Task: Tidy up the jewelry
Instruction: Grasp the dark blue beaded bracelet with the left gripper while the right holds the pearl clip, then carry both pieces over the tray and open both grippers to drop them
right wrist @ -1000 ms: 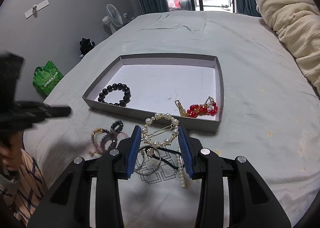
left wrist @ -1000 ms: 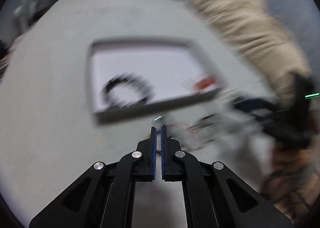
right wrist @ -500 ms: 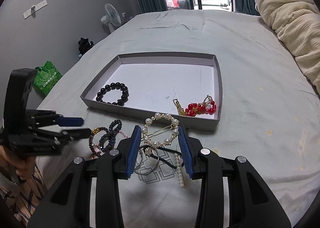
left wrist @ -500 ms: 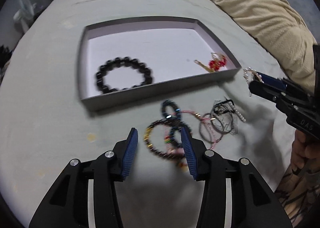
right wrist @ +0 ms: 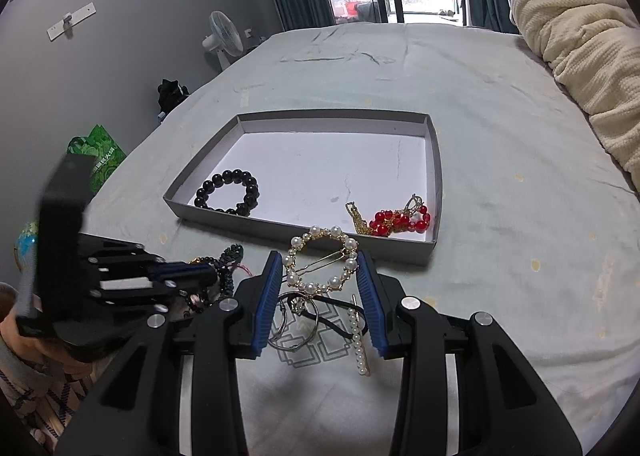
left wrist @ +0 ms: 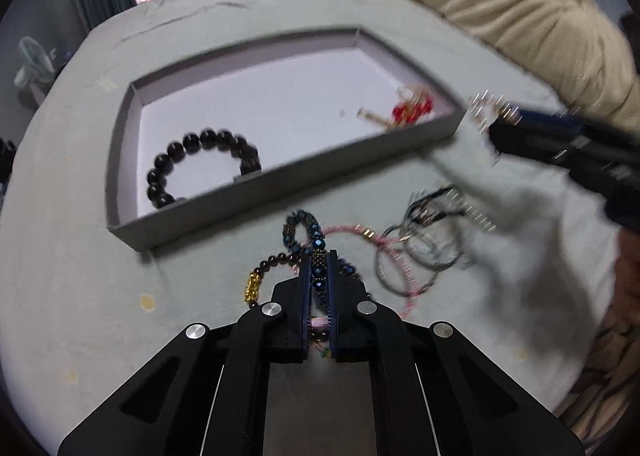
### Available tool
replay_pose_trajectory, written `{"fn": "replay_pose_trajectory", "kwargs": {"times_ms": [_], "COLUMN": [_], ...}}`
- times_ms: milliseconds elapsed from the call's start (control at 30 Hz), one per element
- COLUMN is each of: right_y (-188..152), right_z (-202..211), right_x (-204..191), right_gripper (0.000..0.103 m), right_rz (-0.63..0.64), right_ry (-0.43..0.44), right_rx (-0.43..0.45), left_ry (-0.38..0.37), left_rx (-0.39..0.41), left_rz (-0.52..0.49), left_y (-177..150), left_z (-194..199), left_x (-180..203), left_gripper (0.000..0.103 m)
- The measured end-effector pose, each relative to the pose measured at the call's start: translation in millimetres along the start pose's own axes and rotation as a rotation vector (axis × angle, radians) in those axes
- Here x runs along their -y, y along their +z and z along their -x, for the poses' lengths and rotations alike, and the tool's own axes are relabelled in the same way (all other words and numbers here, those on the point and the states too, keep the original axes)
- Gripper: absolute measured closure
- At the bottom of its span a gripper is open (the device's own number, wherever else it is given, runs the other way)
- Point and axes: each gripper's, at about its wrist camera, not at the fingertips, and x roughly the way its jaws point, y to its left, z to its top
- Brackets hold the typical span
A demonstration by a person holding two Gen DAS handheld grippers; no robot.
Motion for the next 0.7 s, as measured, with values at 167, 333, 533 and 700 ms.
{"fn": "replay_pose_trajectory", "kwargs": {"times_ms": [167,333,533,700], "right_y": [2.5,7.9,19.7,37.7], "right_z": [4.0,5.2,5.9,1.1], "right_x": [3.3,6.3,9.2,15.0], "right_gripper": [0.065,0.065,0.065,0.065], "right_rz": [-0.010,-0.022,-0.028,-0.035], "right_ry": [-0.003,-0.002,0.003,-0.003], "right_rx": [0.014,0.025,0.041,0.055], "left_ry": [-0.098,-0.188,-0.183,-0.172], "left_rx": [0.111,0.179,0.201,0.211], "left_rz": [0.037,0.098,0.100,0.105], "left_y": [8.3,17.8,32.9,53.0], "left_z": [43.3,66.8,70.7,67.9], "left_x": [-6.5,-18.9,-22.8,-34.7], "left_gripper": [0.095,0.095,0.095,0.095]}}
